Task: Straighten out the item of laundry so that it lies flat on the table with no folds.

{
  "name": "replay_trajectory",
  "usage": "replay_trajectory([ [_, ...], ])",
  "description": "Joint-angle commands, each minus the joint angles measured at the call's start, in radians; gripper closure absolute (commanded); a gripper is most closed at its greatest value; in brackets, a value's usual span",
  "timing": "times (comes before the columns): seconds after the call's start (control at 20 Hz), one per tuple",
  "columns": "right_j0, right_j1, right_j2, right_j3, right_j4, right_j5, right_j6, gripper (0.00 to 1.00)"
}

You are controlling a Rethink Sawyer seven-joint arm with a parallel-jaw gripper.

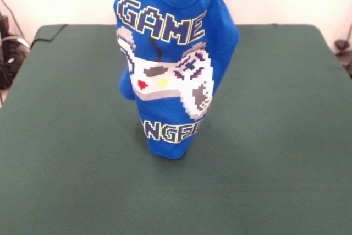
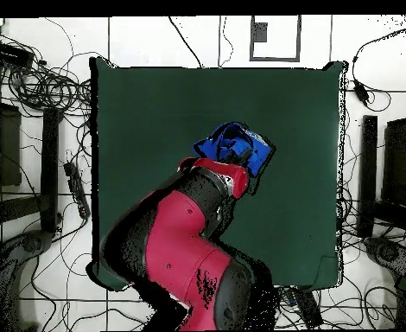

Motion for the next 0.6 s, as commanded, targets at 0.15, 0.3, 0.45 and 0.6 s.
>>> replay_trajectory([
  [0.15,-0.461,-0.320,0.759,0.330,-0.015,0.158,-0.187,1.00],
  [0.3,-0.470,-0.322,0.770,0.322,-0.054,0.162,-0.143,1.00],
  [0.45,-0.481,-0.323,0.783,0.305,-0.106,0.177,-0.095,1.00],
  [0.6,-0.489,-0.328,0.795,0.297,-0.155,0.186,-0.048,1.00],
])
